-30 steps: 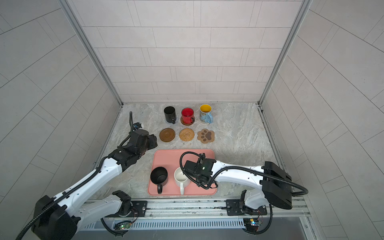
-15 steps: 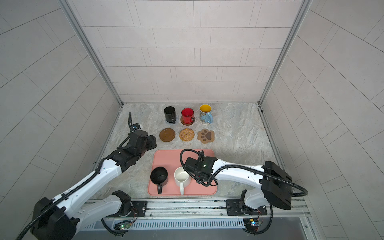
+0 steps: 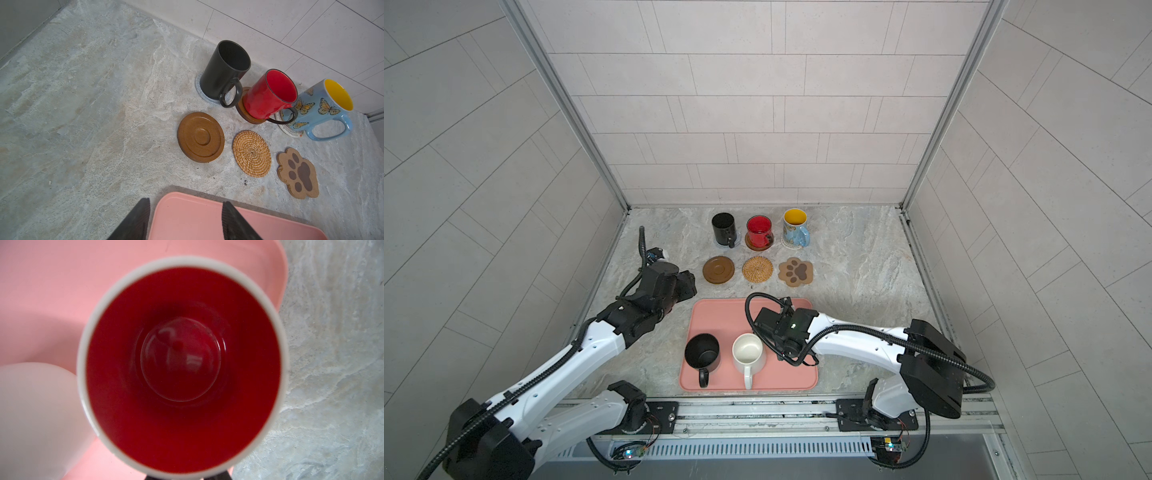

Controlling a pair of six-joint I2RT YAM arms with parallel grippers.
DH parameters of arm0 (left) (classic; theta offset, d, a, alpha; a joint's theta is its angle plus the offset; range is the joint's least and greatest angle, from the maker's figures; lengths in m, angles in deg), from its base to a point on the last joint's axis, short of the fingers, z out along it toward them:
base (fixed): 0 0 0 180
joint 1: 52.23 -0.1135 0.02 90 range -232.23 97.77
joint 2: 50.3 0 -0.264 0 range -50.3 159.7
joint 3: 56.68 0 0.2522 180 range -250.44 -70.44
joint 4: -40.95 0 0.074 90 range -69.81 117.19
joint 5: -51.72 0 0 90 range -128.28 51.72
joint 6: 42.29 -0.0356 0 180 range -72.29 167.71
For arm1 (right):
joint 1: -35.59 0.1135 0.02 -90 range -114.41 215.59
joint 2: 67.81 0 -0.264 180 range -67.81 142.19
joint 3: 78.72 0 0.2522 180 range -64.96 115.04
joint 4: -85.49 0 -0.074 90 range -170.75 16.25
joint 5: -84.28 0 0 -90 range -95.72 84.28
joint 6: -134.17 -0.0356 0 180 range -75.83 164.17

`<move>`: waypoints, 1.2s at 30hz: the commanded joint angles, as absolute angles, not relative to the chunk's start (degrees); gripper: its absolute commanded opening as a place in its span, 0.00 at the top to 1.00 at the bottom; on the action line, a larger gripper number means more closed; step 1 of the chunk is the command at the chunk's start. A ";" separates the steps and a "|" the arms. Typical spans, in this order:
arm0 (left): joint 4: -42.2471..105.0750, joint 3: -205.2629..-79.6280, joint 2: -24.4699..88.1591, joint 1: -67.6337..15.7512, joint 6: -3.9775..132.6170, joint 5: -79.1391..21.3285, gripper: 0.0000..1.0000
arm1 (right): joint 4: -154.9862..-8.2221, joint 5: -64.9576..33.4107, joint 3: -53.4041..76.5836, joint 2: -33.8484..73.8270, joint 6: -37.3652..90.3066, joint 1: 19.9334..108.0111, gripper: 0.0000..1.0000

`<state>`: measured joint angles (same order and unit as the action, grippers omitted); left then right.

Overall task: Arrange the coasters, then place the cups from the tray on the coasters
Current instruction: 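Lower the right gripper into the red-inside white mug and close on its rim, then lift the red-inside mug off the pink tray with the right gripper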

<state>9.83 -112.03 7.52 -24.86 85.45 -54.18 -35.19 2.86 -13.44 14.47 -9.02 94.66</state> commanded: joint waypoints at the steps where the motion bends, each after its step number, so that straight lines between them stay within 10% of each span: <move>1: 9.73 -111.14 6.17 -25.16 86.61 -55.18 0.38 | -35.29 4.03 -12.33 15.70 -8.59 94.39 0.72; 36: 8.70 -109.91 3.58 -25.14 88.05 -56.09 0.38 | -35.05 7.84 -10.11 13.96 -4.96 94.39 0.89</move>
